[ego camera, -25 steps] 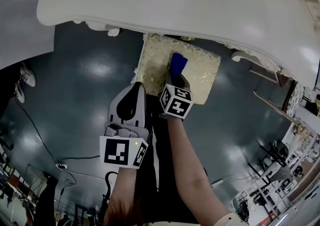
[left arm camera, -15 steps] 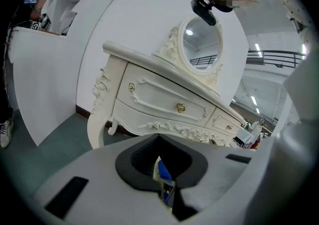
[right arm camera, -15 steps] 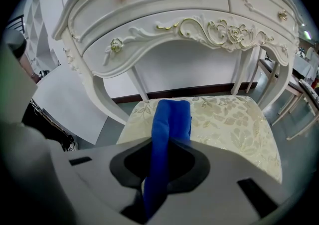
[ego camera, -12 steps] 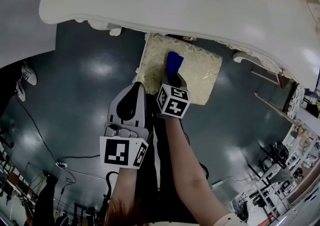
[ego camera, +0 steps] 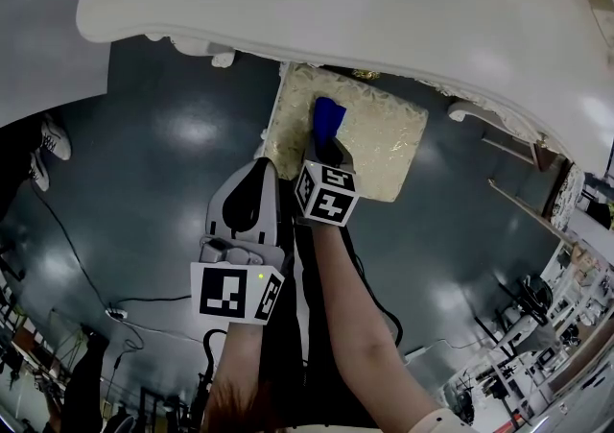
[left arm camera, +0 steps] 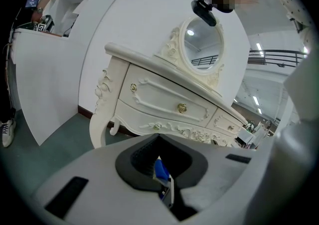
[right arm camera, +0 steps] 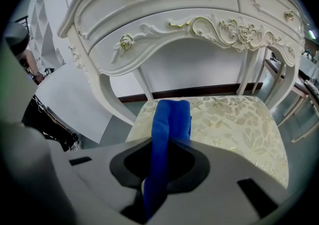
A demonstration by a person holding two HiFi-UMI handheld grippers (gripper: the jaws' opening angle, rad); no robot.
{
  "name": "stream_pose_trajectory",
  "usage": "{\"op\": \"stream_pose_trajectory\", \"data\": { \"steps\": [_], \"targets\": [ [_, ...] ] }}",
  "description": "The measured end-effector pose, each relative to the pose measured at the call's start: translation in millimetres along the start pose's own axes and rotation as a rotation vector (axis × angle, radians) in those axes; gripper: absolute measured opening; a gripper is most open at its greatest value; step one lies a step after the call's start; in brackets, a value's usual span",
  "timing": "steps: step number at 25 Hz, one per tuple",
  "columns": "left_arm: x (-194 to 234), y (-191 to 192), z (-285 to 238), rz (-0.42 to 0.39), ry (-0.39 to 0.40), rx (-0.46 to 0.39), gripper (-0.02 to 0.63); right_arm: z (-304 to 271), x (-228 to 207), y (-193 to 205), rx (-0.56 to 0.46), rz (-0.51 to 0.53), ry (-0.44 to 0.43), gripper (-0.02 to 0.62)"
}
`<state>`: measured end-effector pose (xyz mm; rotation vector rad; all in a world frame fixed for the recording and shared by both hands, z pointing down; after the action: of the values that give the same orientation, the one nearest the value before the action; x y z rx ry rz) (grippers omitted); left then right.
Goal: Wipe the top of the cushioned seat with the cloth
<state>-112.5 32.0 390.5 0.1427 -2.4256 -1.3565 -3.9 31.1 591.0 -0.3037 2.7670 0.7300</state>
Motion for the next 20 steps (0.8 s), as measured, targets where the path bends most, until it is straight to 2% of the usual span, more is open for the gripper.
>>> {"op": "stream_pose_trajectory", "data": {
  "steps": [7, 20],
  "targets": [
    [1, -1, 4, 0.006, -0.004, -0.003, -0.002, 1, 4, -1, -0.012, -0.005, 0.002, 0.061],
    [13, 0, 8, 0.018, -0.016, -0.012, -0.002, -6, 27, 4, -0.015, -0.001, -0.043, 0.061]
  ]
}}
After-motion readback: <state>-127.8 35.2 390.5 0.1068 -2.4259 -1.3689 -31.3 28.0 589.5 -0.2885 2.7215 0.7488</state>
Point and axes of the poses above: the fingertips, and each gripper's own axes: z backward along the fingers, x to its left, y out of its underside, the point moved 1 cm from there along z, backward along the fingers, and after that the axes turned 10 degrees about -z, right-handed, at the moved point
